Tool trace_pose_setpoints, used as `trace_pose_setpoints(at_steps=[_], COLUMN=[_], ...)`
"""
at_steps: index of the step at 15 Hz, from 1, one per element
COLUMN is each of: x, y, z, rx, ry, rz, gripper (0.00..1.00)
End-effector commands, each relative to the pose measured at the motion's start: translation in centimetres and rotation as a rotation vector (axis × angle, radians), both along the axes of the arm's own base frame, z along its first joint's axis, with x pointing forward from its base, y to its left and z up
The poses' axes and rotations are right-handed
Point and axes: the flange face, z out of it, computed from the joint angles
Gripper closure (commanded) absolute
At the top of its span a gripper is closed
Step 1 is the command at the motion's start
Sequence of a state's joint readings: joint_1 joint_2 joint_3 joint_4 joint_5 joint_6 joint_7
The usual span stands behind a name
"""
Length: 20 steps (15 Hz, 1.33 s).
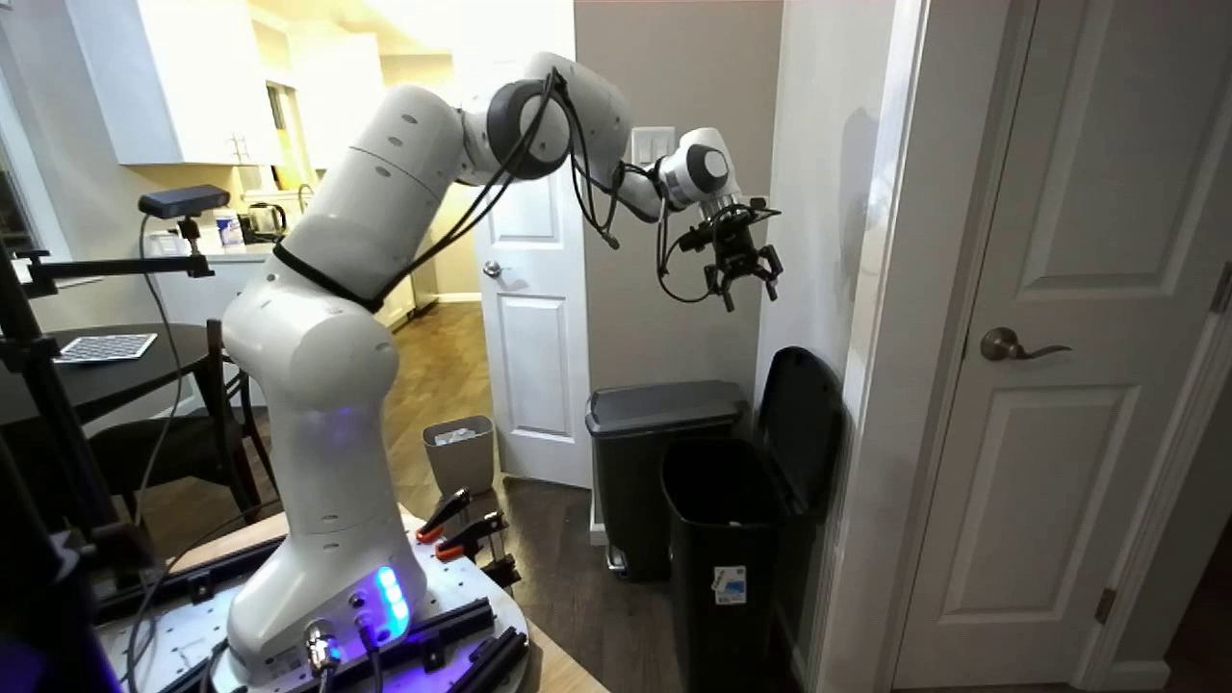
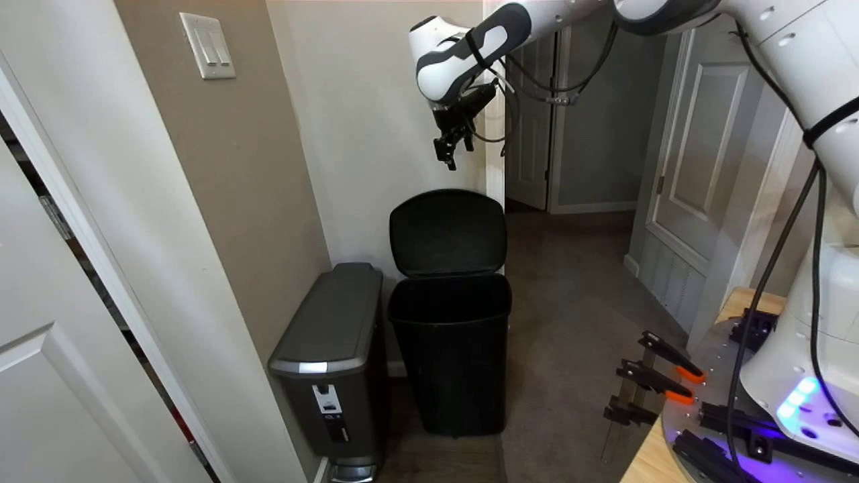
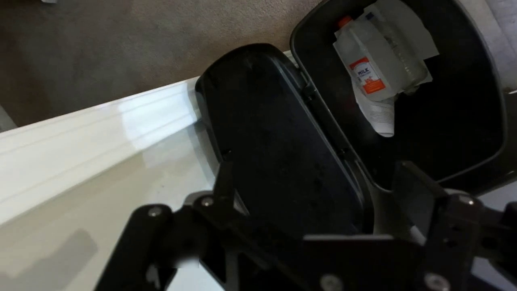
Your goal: Close the lid of the black bin
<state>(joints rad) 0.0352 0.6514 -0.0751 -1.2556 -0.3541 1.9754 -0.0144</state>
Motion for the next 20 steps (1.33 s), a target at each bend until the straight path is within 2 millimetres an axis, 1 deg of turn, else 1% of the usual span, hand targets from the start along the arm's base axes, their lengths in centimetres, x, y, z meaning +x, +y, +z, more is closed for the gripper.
trace_pose_setpoints(at_steps=[1,5,9,12,13,15,20], x=[2.8,4.9,6.3,6.3,6.2,6.3,6.4], y=[-1.3,-1.4,-1.4,-1.3,-1.0,-1.0,-1.0], z=[-1.2,-2.6,-4.3,-5.5,-5.6,-6.0,-5.8], rx=[0.011,-0.01,-0.017,-0.023,-0.038,-0.042,-0.043], ry=[-0.012,-0.032,-0.029,0.027,-0.01,0.007,0.004], rz=[-0.005,0.045,0.108,0.117,0.094,0.095,0.095], gripper=[0.0,0.0,0.0,0.0,0.0,0.0,0.0])
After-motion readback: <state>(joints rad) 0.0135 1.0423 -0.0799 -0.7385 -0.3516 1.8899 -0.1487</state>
